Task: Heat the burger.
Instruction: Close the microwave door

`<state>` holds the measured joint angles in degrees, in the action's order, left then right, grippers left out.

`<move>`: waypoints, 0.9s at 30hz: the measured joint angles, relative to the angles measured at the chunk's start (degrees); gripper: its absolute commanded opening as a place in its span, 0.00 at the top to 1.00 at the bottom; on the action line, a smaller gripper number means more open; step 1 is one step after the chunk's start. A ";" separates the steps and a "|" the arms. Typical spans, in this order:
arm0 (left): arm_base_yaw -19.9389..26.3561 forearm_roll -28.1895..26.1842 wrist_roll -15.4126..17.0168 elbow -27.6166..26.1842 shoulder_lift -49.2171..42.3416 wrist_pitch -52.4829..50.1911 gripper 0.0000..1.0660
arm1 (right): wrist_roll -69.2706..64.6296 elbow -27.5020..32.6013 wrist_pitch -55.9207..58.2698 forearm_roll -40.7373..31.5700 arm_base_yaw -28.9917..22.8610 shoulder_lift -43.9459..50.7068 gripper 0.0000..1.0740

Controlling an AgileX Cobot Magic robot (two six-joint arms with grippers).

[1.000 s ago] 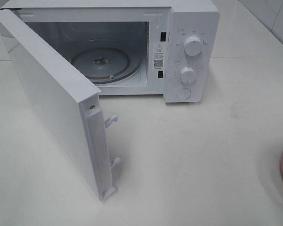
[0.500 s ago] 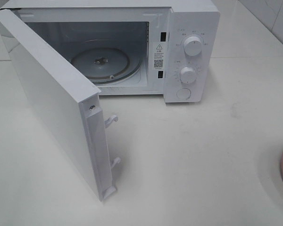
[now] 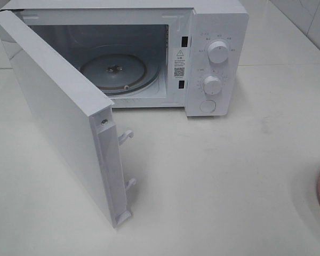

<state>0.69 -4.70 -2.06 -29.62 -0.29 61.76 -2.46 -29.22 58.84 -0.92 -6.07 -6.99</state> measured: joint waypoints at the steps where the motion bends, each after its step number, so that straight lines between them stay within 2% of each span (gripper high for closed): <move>1: 0.00 0.00 0.00 0.00 0.00 0.00 0.06 | 0.00 0.40 -0.17 0.00 0.57 1.26 0.29; 7: 0.00 0.00 0.00 0.00 0.00 0.00 0.06 | 0.00 0.57 -1.20 -0.11 2.92 7.16 0.30; 27: 0.00 0.00 0.00 0.00 0.00 0.00 0.06 | 0.00 0.57 -1.26 -0.11 2.98 7.16 0.30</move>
<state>0.69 -4.70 -2.06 -29.62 -0.29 61.76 -2.46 -28.65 57.58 -1.03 -3.09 0.17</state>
